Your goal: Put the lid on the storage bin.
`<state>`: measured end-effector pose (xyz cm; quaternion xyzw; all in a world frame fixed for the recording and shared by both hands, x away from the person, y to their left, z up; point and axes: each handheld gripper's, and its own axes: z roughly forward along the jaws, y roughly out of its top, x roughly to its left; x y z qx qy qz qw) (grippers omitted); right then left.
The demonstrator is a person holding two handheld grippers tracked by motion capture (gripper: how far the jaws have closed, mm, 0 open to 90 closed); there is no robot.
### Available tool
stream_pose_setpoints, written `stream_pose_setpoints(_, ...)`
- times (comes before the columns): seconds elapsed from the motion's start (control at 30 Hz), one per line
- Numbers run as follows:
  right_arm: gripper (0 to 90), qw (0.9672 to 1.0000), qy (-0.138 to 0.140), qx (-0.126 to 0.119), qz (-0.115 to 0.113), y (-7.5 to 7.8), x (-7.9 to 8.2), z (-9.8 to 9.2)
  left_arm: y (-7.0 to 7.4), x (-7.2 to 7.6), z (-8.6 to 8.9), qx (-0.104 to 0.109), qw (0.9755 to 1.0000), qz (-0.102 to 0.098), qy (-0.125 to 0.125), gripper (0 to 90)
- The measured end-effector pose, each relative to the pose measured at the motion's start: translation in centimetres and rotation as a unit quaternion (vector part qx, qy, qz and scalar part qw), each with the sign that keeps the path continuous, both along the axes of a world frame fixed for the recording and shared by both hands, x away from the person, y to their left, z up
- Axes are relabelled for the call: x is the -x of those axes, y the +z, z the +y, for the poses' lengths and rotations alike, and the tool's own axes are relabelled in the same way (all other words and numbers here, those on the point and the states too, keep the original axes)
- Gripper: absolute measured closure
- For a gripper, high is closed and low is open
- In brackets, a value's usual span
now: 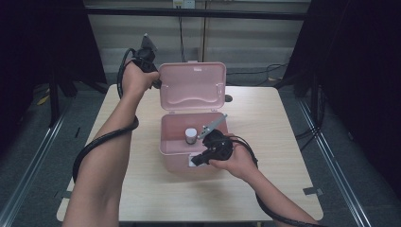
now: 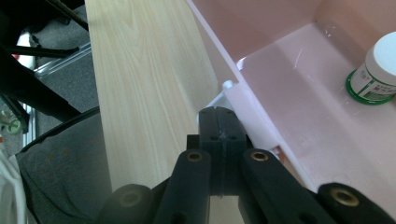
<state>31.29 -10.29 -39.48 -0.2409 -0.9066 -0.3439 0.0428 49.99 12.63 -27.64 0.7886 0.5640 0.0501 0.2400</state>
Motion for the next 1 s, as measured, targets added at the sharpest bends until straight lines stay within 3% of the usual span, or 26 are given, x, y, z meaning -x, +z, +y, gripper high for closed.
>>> stream_pose_setpoints(0.47,90.0,0.9999,-0.014,0.004,0.006,0.1,0.0,0.0,0.4,1.9,0.4,-0.006,0.9999,-0.015,-0.003,87.8)
stream_pose_setpoints(1.0,90.0,0.9997,-0.021,0.005,0.011,0.2,-0.1,0.2,0.6,2.7,0.3,-0.016,0.9996,-0.022,-0.006,87.8)
